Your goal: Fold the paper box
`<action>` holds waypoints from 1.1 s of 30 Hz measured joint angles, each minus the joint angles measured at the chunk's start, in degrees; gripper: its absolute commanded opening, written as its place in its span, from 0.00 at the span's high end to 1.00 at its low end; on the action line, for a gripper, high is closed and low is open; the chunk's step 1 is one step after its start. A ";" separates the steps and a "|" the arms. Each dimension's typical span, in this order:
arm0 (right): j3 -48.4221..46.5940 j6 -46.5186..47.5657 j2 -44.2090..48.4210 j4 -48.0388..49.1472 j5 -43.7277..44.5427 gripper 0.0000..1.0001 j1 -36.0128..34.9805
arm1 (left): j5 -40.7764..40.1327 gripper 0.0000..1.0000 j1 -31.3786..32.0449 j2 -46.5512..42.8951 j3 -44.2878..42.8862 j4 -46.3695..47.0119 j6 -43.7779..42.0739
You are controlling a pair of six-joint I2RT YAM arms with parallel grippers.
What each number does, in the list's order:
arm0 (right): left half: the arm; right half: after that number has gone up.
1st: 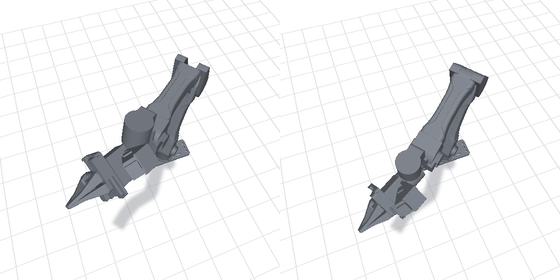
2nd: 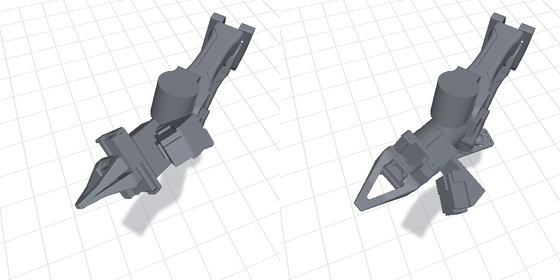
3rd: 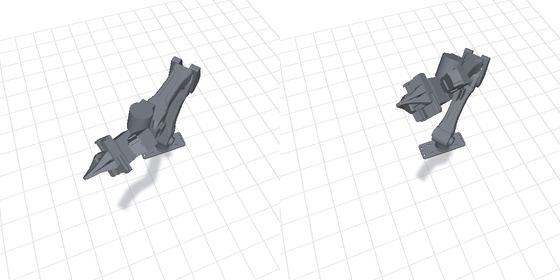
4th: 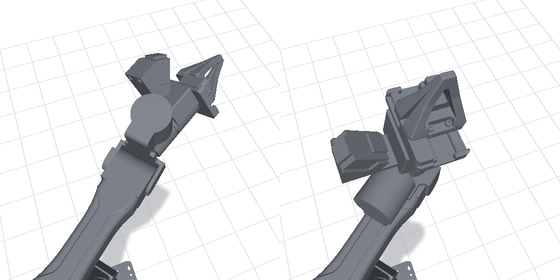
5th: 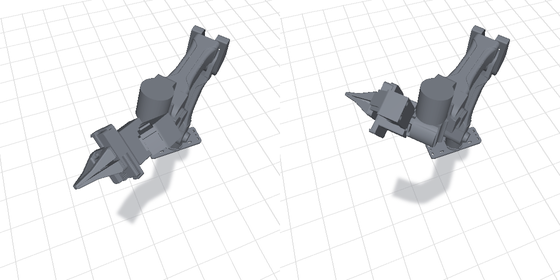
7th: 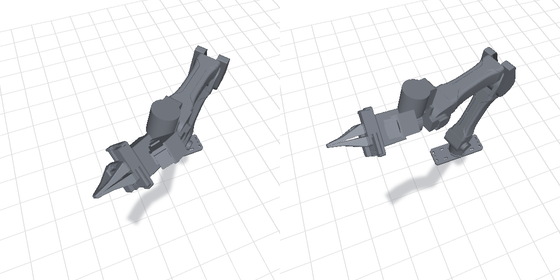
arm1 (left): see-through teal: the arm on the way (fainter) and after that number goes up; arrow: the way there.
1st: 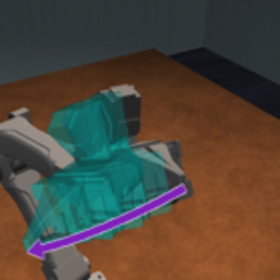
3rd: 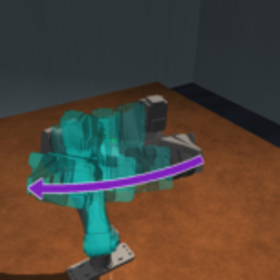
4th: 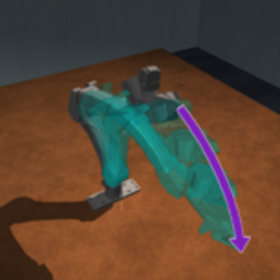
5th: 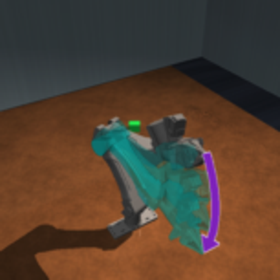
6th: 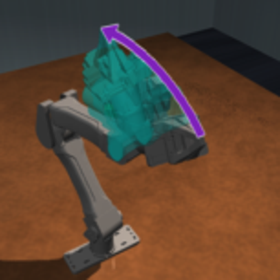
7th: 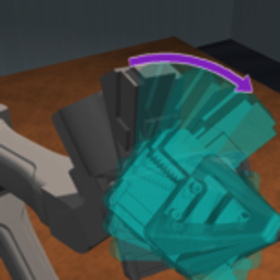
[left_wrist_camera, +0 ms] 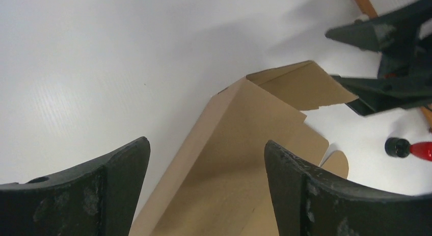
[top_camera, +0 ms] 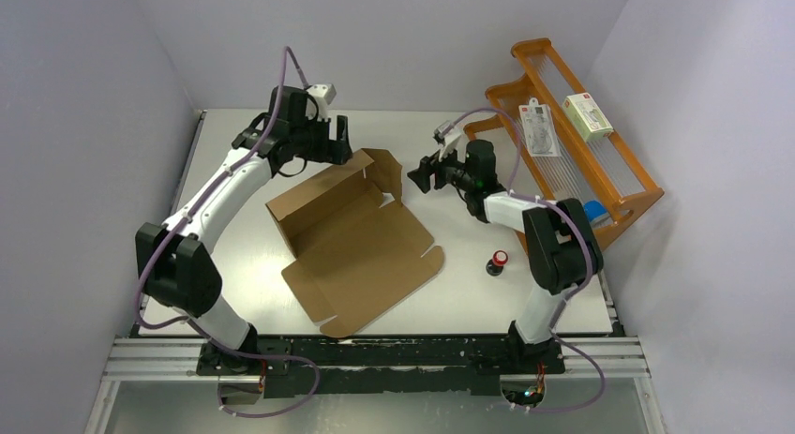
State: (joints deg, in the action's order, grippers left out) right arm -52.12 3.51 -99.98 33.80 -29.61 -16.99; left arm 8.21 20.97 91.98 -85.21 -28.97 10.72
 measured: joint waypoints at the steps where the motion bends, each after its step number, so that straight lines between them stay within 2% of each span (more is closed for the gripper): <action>1: -1.33 0.59 -1.60 -0.83 -0.37 0.29 0.00 | 0.74 0.14 0.00 0.59 0.07 -0.22 -0.28; 5: -5.05 2.38 -6.10 -3.06 -3.52 0.28 -0.04 | 3.32 0.14 -0.04 1.38 1.44 -0.28 -1.09; 12: -4.63 2.75 -6.75 -2.82 -10.25 0.25 -1.25 | 7.02 0.18 -0.04 1.36 4.50 0.44 -1.40; 22: -4.63 2.75 -7.93 -1.05 -14.14 0.17 -3.32 | 10.14 0.20 -0.07 1.53 5.16 1.18 -1.97; 33: -5.51 3.15 -8.83 -0.22 -15.91 0.17 -6.93 | 13.53 0.21 -0.15 1.73 5.62 1.70 -1.97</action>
State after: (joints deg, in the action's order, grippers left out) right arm -57.63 6.66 -108.81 33.58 -45.52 -23.92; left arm 21.74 20.82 93.71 -79.59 -27.27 8.75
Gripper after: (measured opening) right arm 0.836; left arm 0.792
